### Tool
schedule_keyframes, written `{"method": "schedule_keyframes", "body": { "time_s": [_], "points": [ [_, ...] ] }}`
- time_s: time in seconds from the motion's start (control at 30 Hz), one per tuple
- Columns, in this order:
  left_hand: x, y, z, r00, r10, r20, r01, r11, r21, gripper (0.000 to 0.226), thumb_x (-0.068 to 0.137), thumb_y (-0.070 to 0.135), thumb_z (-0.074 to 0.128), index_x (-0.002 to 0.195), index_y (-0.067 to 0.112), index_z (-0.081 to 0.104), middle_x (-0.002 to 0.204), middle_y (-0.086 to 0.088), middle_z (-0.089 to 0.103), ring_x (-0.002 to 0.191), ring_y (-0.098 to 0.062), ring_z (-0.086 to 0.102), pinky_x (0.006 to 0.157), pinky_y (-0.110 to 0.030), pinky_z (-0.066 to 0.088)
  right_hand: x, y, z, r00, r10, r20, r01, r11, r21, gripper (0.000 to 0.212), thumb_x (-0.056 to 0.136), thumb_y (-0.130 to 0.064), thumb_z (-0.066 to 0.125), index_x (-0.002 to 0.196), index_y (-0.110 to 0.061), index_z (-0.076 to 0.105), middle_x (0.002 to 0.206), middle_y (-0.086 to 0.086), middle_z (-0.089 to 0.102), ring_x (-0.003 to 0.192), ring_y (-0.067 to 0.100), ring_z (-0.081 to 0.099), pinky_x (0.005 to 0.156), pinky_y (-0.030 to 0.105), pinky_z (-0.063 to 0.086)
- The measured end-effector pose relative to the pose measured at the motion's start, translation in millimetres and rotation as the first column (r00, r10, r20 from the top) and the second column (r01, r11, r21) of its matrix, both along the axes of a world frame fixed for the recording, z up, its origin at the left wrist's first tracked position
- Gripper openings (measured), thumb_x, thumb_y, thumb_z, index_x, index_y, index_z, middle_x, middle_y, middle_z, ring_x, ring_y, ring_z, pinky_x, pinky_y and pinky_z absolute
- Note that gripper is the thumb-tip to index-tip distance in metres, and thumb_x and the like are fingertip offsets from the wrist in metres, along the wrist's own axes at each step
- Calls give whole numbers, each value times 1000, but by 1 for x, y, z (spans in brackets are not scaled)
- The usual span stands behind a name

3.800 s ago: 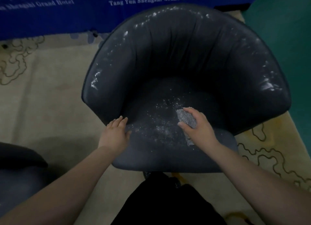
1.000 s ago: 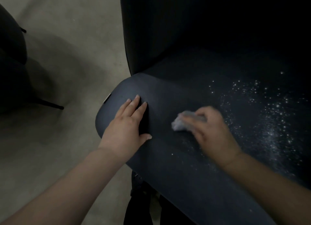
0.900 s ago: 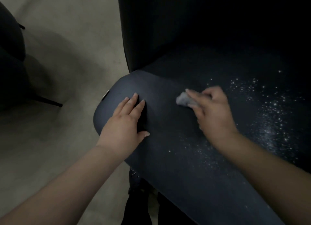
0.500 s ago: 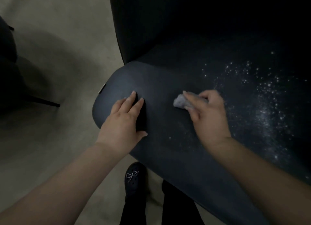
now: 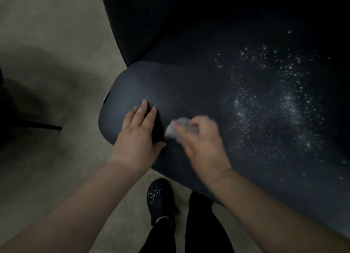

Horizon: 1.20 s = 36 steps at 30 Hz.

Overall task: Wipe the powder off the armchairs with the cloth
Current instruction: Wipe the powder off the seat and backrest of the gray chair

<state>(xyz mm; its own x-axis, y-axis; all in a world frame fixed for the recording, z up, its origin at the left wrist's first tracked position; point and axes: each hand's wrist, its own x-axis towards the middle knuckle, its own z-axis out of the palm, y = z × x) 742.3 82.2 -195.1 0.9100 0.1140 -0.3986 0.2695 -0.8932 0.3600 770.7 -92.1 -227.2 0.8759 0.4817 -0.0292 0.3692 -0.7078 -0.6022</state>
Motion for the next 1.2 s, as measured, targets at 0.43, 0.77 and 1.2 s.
{"method": "schedule_keyframes", "body": {
  "time_s": [0.43,0.77,1.2],
  "points": [
    [10,-20,0,1000,-5,21,6,1000,-25,87,85,40,67,153,26,15,161,5,-1,146,-19,-3,115,-26,1,19,-30,-4,962,-118,248,116,993,22,45,87,-13,53,129,-28,52,111,10,42,94,31,48,79,38,49],
    [48,-30,4,1000,-16,5,16,1000,-16,96,78,53,69,152,35,11,161,6,-6,146,-20,-4,117,-40,13,52,-55,-1,884,-365,292,392,919,-41,48,79,-4,70,125,-19,64,105,21,51,91,38,50,83,30,36],
    [85,-43,4,999,-34,20,35,999,-41,96,78,53,69,152,32,11,161,3,-7,145,-19,-7,116,-31,0,100,-59,-5,941,-201,271,210,978,-4,40,86,-10,59,126,-17,63,107,20,52,94,33,48,85,28,38]
  ]
}}
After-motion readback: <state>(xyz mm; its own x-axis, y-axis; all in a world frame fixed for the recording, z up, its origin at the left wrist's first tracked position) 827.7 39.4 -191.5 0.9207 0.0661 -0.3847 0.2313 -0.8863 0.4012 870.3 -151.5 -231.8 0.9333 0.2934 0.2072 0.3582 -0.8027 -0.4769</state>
